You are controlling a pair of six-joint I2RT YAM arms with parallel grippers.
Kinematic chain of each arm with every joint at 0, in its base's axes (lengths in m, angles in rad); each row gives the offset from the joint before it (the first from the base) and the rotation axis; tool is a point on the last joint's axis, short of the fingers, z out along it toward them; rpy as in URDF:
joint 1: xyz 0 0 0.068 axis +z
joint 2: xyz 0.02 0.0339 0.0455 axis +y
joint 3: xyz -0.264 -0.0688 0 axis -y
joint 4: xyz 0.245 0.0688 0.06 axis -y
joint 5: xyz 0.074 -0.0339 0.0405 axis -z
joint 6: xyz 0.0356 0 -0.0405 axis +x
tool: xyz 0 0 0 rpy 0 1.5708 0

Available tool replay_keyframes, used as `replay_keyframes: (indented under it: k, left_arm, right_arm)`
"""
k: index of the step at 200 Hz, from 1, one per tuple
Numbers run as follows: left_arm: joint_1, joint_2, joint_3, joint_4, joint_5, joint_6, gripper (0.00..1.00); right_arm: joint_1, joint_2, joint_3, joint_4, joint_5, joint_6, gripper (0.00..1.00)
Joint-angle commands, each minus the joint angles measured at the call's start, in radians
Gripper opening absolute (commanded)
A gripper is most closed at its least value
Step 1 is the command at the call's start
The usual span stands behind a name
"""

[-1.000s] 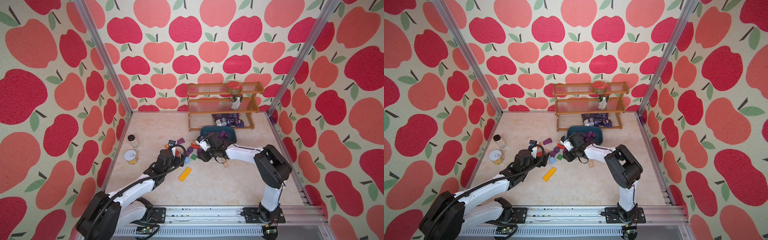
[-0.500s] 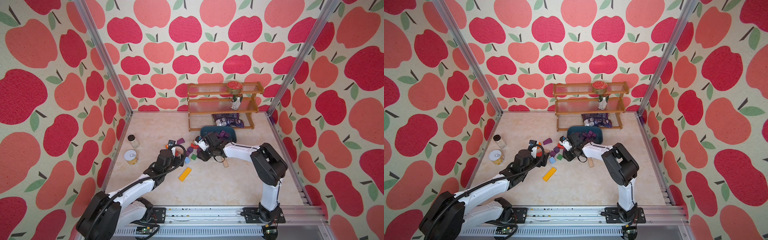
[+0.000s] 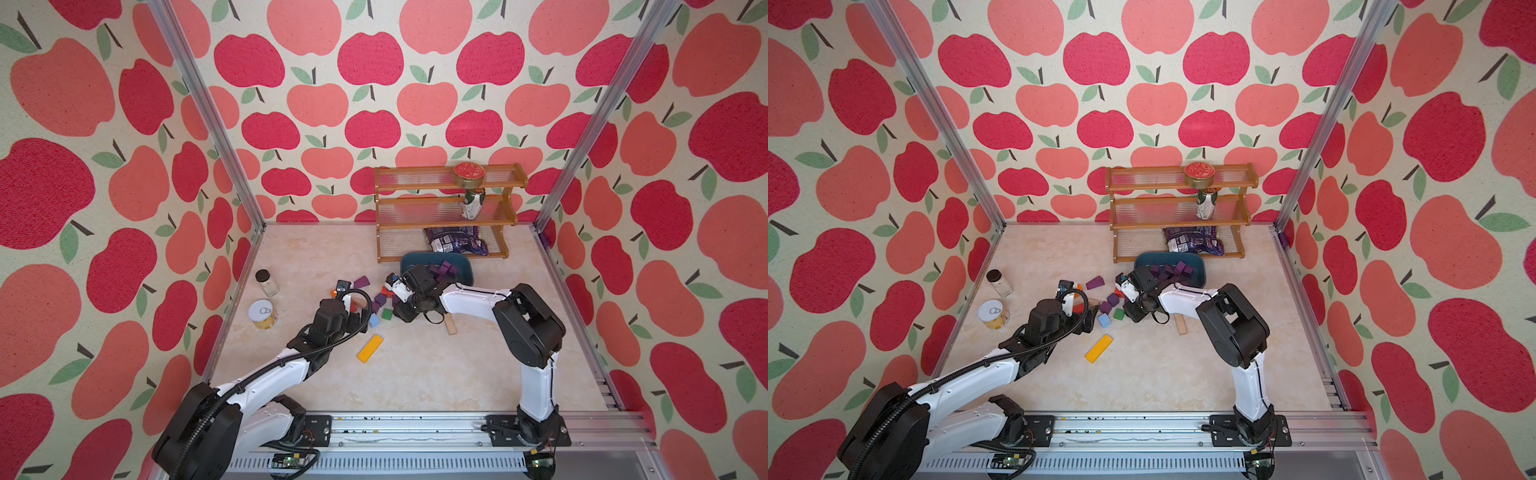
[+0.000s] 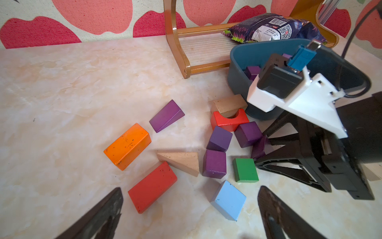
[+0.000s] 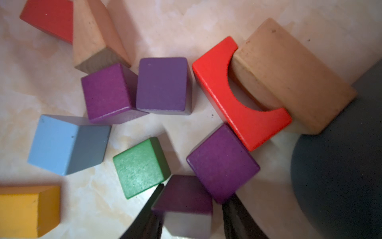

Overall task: Pick purple bricks into the storage bin
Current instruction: Pick up the building block from the center of the board.

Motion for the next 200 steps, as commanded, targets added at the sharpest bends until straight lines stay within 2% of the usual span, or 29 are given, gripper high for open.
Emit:
replay_keyframes:
  k: [1,38,58,114,157,200]
  left_arm:
    - [0.006,0.004,0.012,-0.01,-0.01,-0.009,0.99]
    - [0.007,0.004,0.012,-0.009,-0.01,-0.009,0.99]
    - [0.008,0.003,0.012,-0.011,-0.011,-0.009,0.99]
    - [0.007,-0.001,0.012,-0.013,-0.009,-0.009,0.99]
    - [0.007,0.0,0.013,-0.013,-0.005,-0.011,0.99]
    - [0.008,0.003,0.018,-0.019,0.003,-0.012,0.99]
  right_arm:
    - [0.014,0.031,0.024,-0.051,0.053,-0.024,0.43]
    - [0.016,0.025,0.019,-0.054,0.077,-0.021,0.36]
    - [0.017,0.001,0.003,-0.046,0.089,-0.012,0.29]
    - [0.017,-0.101,-0.034,-0.042,0.061,0.042,0.29]
    - [0.014,-0.209,-0.028,-0.078,0.084,0.067,0.29]
    - [-0.039,-0.261,0.028,-0.104,0.093,0.07,0.3]
